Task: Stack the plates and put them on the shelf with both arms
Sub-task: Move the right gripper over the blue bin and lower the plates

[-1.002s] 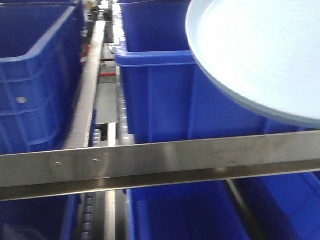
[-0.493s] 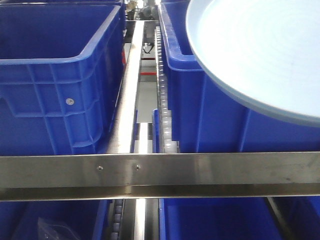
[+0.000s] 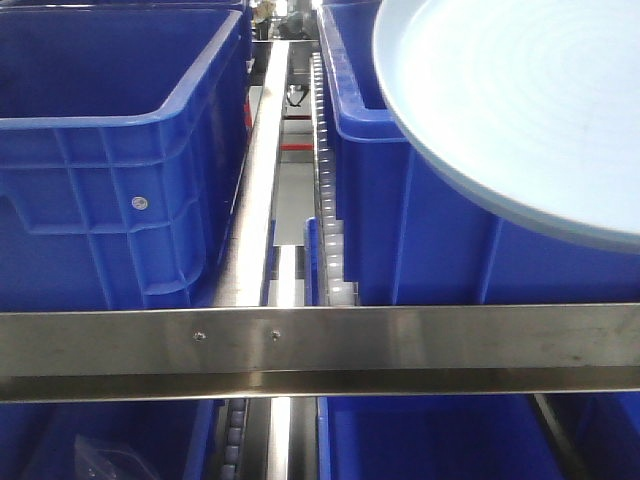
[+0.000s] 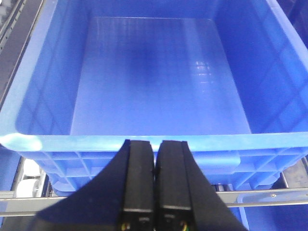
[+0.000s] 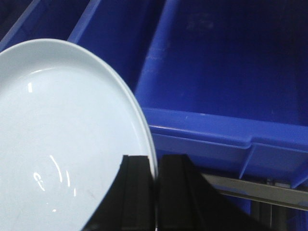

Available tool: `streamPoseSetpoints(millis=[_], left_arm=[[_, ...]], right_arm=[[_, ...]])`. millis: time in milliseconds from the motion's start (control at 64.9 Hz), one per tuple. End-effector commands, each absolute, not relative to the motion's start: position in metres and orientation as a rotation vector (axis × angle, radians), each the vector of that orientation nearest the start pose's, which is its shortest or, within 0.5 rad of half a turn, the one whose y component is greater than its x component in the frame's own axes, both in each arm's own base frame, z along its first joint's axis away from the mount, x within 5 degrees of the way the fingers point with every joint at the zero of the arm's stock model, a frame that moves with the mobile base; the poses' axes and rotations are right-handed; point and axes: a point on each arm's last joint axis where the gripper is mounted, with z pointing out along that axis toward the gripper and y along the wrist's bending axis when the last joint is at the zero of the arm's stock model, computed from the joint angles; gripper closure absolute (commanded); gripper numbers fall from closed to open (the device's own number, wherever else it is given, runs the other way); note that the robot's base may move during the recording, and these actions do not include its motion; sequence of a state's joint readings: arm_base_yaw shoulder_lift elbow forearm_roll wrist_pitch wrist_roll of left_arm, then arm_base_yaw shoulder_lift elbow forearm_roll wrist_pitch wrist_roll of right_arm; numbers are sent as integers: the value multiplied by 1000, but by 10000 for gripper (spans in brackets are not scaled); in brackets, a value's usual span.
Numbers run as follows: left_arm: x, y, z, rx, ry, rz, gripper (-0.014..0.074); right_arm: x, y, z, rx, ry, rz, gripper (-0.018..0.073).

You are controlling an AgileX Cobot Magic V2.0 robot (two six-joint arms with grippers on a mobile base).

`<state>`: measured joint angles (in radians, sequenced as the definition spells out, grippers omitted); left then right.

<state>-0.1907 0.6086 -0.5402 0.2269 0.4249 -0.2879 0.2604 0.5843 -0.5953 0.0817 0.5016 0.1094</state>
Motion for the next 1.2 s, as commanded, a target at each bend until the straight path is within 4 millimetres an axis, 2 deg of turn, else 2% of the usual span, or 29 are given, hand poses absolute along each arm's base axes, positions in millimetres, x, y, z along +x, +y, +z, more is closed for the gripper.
streamPoseSetpoints(millis=[0, 986, 1187], left_arm=[[125, -17, 325, 53, 1855, -115, 513], [125, -17, 325, 53, 1855, -115, 513], [125, -17, 325, 53, 1855, -115, 513]], right_arm=[[114, 33, 341, -86, 1857, 344, 544], [115, 33, 343, -84, 1836, 345, 544], [124, 35, 350, -78, 1799, 347, 544]])
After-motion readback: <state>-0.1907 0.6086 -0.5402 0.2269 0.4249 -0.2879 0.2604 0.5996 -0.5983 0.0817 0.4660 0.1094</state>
